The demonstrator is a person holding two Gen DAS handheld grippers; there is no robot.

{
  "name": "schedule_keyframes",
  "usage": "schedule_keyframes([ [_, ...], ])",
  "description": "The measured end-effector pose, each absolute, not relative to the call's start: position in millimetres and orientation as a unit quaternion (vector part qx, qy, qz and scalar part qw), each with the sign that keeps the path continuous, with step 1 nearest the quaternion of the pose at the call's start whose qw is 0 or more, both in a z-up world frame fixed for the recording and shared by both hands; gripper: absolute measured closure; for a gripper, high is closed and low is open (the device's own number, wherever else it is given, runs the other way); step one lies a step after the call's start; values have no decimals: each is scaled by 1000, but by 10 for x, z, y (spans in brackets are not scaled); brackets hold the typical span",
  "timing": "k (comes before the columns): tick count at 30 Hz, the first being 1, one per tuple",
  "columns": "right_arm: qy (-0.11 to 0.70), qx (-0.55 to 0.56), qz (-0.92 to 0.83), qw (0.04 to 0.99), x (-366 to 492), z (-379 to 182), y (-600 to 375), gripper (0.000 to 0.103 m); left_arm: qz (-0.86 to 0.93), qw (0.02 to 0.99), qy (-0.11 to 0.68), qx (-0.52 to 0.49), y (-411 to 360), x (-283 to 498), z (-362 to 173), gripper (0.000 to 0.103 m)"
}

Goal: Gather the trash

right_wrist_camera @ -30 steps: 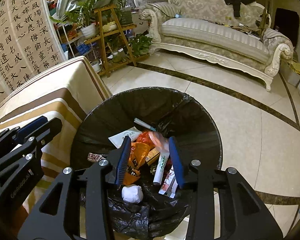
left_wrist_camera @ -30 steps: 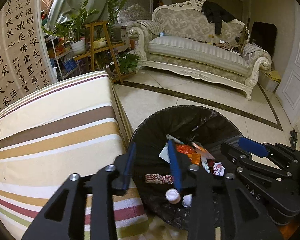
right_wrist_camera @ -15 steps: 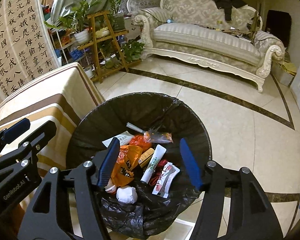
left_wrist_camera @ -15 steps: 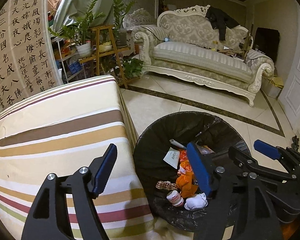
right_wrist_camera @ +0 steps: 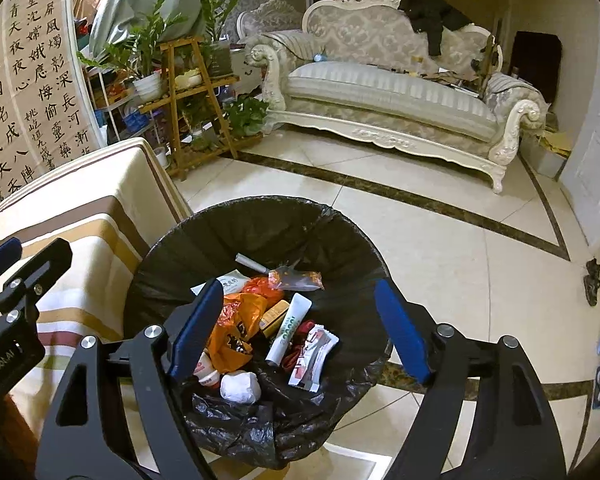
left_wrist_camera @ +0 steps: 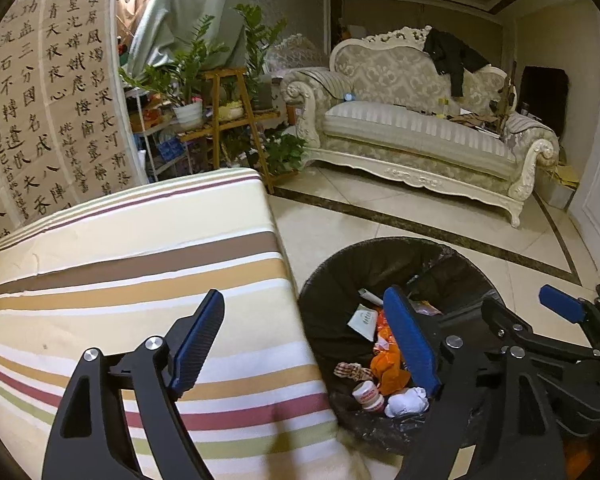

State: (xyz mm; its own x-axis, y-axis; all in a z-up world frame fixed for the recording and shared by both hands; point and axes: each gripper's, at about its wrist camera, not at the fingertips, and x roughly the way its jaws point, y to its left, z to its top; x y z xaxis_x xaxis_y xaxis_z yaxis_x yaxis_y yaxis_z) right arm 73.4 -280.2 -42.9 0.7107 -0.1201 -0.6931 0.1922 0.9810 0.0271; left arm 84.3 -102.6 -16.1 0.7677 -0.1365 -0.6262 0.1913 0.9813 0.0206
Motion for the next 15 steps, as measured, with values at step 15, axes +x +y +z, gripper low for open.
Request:
schedule_keyframes([
  [15, 336, 43, -89, 937, 344, -168, -2630, 20, -71, 950, 301, 37, -802, 441, 24, 19],
])
